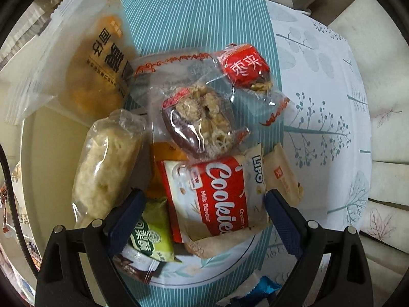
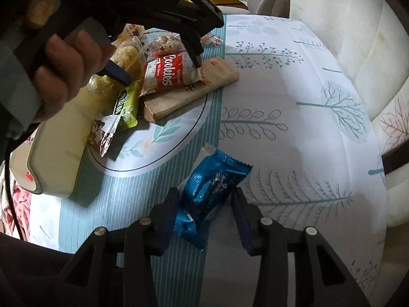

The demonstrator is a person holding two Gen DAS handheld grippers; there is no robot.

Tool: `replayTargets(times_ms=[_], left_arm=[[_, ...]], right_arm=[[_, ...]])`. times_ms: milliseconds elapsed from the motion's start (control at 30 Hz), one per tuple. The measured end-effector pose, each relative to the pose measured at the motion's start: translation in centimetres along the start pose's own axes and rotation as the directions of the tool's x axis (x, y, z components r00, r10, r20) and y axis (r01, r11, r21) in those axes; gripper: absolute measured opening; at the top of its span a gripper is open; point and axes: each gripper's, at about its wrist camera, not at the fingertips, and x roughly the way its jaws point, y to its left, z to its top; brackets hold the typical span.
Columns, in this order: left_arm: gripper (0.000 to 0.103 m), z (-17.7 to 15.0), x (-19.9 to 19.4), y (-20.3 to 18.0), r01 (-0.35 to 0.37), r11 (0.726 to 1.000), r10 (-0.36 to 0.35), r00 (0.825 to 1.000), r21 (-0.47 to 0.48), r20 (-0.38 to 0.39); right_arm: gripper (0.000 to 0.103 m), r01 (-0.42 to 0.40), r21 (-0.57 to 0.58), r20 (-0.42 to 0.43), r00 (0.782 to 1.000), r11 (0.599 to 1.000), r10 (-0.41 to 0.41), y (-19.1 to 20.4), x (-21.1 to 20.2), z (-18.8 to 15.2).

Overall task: Organize snacks
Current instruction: 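Grasp the Cookies pack with the left gripper while the right grasps the blue bar, then carry the Cookies pack and blue bar into the white tray and release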

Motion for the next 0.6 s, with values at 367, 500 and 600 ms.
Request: replayTargets(times_ms=[367, 500, 600], left_arm=[[0.061, 0.8, 0.2, 0.3, 0.046, 0.999, -0.045, 0.999, -0.023, 0.029], [0.053, 0.7, -0.4, 0.4, 0.057, 0.998, -0.057, 0.998, -0.019, 0.029], [0.050, 0.5, -0.7, 0.8, 0.062, 0.998, -0.061, 0.998, -0.025, 0.028]], right_arm=[[0.032, -0.058, -0.016, 0.020, 0.998, 0.998, 0.058, -0.7, -0.2, 0.1], [0.031, -0.067, -0.012, 0.021, 0.998, 0.998, 0.067, -0.7, -0.2, 0.0], [0.029, -0.073, -0.010, 0.021, 0.997, 0.997, 0.073, -0.8, -0.3, 0.1]])
